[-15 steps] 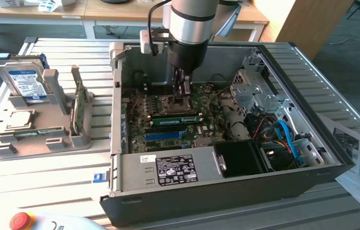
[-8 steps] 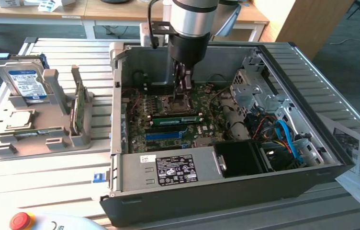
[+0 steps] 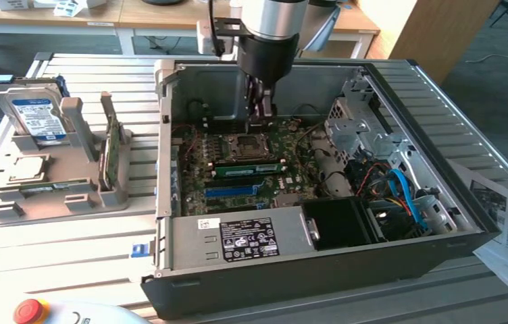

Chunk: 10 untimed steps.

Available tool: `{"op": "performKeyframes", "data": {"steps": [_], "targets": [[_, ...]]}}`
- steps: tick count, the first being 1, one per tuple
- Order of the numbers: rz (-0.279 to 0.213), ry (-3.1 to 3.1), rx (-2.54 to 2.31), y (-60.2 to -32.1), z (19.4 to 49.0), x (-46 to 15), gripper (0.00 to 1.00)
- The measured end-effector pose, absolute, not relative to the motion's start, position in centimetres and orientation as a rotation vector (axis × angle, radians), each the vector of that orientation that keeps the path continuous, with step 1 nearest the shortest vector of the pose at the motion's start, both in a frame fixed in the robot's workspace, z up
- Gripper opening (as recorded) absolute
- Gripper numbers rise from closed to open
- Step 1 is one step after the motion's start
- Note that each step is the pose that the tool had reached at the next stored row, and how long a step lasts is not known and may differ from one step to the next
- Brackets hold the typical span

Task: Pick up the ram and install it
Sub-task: 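Press down the ram until it locks into place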

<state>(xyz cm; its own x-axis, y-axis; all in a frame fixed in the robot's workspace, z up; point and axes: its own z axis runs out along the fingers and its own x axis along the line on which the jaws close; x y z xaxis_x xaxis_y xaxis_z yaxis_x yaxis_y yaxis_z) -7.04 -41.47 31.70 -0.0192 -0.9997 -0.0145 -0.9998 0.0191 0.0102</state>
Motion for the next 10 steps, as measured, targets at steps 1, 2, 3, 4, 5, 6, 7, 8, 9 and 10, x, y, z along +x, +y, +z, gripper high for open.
{"op": "performKeyframes", "data": {"steps": [1,2,3,4,5,6,7,8,9,10], "targets": [[0.027,2.24,-2.198,-41.5,31.9,-7.0,0.11],[0.027,2.24,-2.198,-41.5,32.1,-7.0,0.11],[0.027,2.241,-2.198,-41.5,32.3,-7.0,0.11],[0.026,2.241,-2.198,-41.5,32.5,-7.0,0.11],[0.026,2.241,-2.198,-41.5,32.7,-7.0,0.11],[0.026,2.241,-2.198,-41.5,32.9,-7.0,0.11],[0.026,2.241,-2.198,-41.5,33.1,-7.0,0.11],[0.026,2.241,-2.198,-41.5,33.2,-7.0,0.11],[0.026,2.241,-2.198,-41.5,33.4,-7.0,0.11],[0.026,2.241,-2.198,-41.5,33.5,-7.0,0.11]]}}
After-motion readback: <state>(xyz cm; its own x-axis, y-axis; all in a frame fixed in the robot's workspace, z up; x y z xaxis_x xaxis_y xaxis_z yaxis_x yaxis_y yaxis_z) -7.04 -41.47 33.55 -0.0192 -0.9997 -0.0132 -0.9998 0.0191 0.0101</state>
